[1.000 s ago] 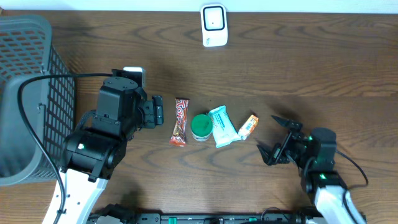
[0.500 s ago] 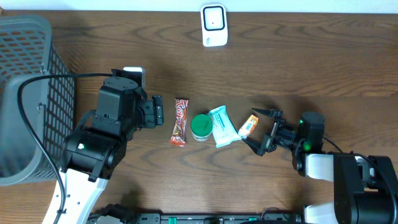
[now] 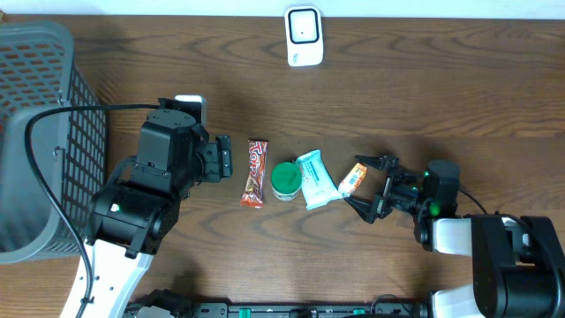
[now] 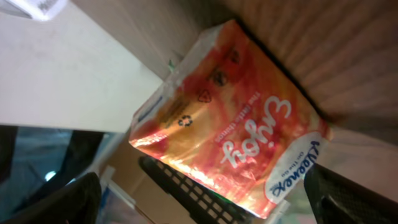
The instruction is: Scan the item barcode
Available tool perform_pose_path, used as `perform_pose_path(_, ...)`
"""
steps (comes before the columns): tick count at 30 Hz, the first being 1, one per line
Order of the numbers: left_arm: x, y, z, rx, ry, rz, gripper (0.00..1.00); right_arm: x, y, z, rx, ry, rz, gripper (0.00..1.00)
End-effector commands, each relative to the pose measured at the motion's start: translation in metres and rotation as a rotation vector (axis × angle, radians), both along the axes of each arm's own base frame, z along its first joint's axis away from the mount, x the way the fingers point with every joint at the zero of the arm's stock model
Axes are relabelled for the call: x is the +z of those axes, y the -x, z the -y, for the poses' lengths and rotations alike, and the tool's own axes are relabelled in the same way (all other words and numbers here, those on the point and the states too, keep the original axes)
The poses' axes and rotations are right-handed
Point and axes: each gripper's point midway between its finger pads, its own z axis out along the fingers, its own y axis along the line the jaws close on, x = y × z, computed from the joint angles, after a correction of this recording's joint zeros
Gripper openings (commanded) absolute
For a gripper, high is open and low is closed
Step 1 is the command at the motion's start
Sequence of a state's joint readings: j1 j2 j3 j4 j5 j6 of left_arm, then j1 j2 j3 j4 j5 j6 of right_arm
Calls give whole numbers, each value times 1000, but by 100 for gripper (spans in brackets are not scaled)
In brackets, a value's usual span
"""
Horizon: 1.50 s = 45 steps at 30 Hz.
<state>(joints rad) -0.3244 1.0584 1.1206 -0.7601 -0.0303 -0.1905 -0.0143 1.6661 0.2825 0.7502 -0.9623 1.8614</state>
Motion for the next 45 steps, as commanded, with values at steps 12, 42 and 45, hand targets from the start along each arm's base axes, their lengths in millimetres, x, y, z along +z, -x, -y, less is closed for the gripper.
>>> perform_pose_path(12,4,-1,-2,18,3,7,82,150,13,-12,119,-77,584,99)
perform_pose_path(42,4,-1,-2,18,3,7,82,169,16,113,389,1566,929,99)
perform_pose_path(45,4,-1,-2,18,3,7,82,171,19,95,416,1470,999,99)
